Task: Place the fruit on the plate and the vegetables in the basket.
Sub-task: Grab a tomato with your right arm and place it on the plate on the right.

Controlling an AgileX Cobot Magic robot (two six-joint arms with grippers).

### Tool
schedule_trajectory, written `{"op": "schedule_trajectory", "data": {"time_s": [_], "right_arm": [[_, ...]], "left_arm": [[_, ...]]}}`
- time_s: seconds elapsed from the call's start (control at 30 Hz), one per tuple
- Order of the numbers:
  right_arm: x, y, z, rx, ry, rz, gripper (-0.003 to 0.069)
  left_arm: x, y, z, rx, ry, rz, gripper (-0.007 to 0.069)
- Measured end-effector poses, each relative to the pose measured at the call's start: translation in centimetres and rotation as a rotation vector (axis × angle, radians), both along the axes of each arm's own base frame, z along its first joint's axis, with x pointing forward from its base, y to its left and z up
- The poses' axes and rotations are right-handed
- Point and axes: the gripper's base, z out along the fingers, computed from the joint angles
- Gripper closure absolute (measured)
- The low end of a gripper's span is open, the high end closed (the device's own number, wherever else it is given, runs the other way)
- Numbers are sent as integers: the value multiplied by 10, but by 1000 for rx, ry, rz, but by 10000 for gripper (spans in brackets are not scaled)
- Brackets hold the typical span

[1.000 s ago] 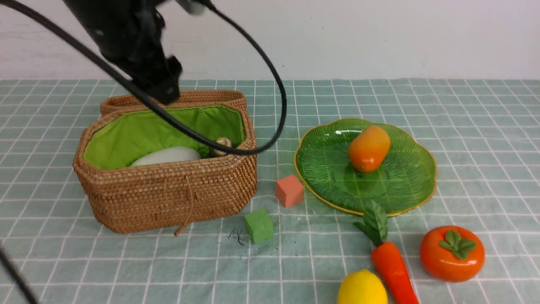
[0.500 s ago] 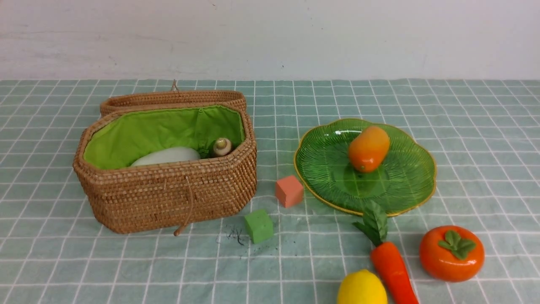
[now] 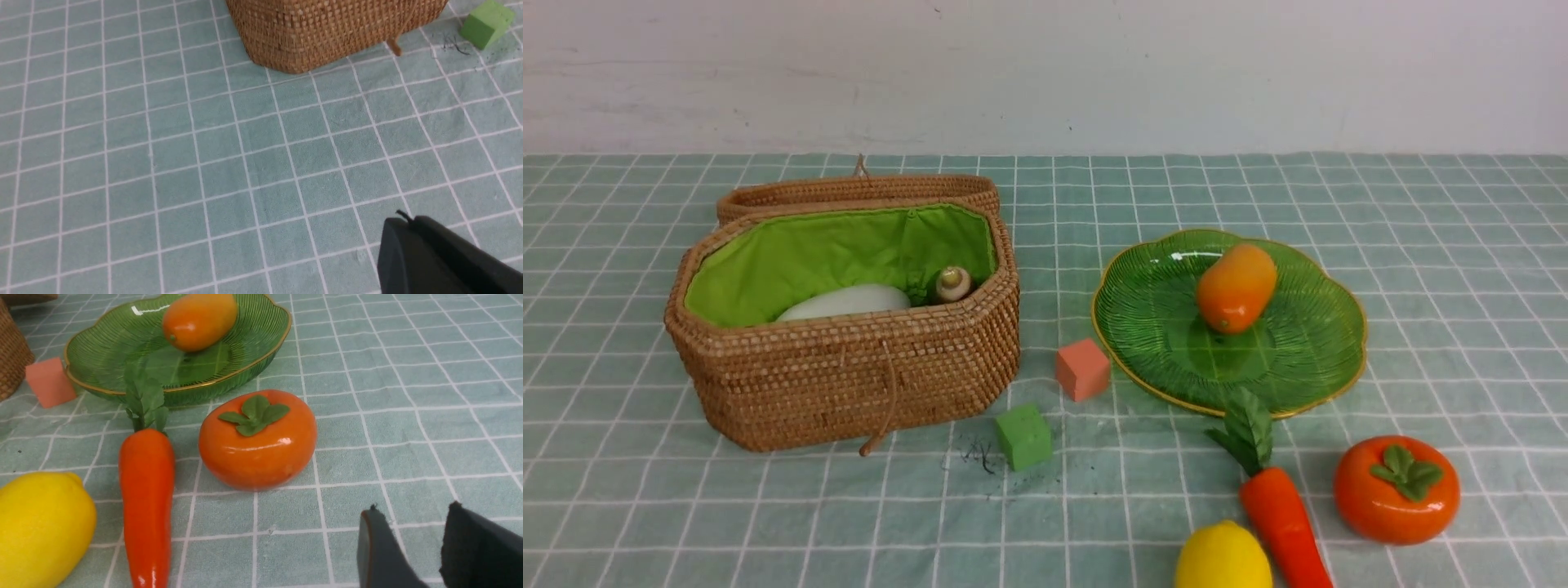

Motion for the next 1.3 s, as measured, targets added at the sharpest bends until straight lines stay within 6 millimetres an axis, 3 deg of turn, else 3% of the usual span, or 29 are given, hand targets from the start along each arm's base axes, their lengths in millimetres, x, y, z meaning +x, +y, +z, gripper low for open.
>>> {"op": "schedule_trajectory", "data": {"time_s": [0.33, 0.7, 1.13, 1.23, 1.3], "right_arm": [[0, 0, 0, 0, 0, 0, 418], [0, 0, 0, 0, 0, 0, 418], [0, 0, 0, 0, 0, 0, 418], [0, 0, 0, 0, 0, 0, 418], [0, 0, 0, 0, 0, 0, 418]], "left_arm": [[9, -5, 14, -52, -189, -29, 637], [9, -5, 15, -62, -193, -31, 637], [11, -12, 18, -222, -221, -25, 637], [13, -10, 10, -246, -248, 26, 637], [15, -8, -13, -254, -265, 87, 637]]}}
